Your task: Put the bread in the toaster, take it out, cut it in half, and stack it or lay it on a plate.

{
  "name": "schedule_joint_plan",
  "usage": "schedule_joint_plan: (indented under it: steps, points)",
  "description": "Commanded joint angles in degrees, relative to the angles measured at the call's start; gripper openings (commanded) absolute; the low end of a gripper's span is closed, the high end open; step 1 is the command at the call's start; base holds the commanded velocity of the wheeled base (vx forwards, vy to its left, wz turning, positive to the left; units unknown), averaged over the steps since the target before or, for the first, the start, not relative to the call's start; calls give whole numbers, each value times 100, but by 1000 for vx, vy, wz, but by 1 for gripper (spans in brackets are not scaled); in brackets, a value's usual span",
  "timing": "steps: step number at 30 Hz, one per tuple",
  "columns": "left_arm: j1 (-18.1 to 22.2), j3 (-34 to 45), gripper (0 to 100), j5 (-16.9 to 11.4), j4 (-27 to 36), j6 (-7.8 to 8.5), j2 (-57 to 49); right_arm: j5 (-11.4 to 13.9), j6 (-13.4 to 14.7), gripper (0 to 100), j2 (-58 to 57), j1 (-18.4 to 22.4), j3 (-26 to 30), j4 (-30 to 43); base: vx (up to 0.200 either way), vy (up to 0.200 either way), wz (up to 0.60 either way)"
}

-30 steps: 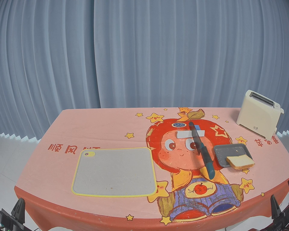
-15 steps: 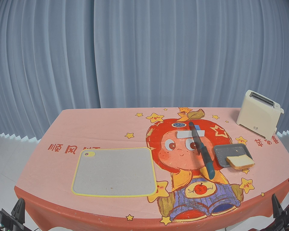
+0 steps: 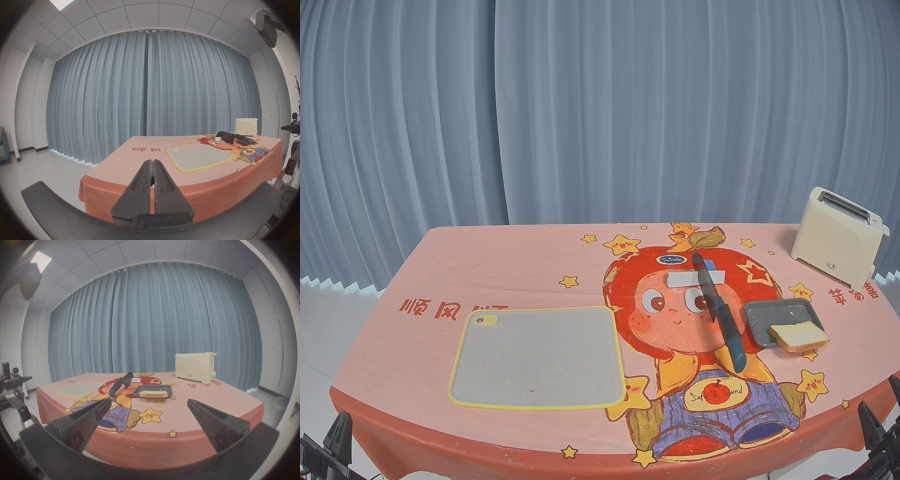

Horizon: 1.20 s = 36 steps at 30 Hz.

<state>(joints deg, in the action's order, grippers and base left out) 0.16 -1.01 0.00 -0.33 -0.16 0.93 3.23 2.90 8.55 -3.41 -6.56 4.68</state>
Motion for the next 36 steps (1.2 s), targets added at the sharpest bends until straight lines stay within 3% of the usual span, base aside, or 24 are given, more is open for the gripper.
schedule_joint_plan:
  steps: [1,5,7,12,14,16,21,25,26,27,31,36]
  points:
    - [2,101,0,0,-11,-2,-93,64,343,100,191,25,14,6,0,0,0]
    - [2,101,0,0,-2,-2,-93,64,738,100,411,-1,-47,-11,0,0,0]
    - [2,101,0,0,-2,-2,-93,72,1239,100,490,-10,-109,-11,0,0,0]
    - [2,101,0,0,-2,-2,-93,134,1951,100,525,-116,-21,-2,0,0,0]
    - [2,101,0,0,-2,-2,-93,231,2144,100,517,-142,23,6,0,0,0]
    - [2,101,0,0,-2,-2,-93,389,2540,100,517,-151,49,15,0,0,0]
    - [2,101,0,9,-2,-2,-93,494,3199,100,517,-151,85,68,0,0,0]
    - [2,101,0,0,-2,-2,-93,661,3920,100,490,-142,58,182,0,0,0]
    - [2,101,0,0,-2,-2,-93,661,3920,100,490,-142,58,182,0,0,0]
    - [2,101,0,0,-11,-2,-93,749,4210,100,464,-142,49,182,0,0,0]
    - [2,101,0,0,-2,-2,-93,837,4641,100,455,-98,49,182,0,0,0]
    - [2,101,0,0,-2,-2,-93,1101,5634,100,490,-37,67,182,0,0,0]
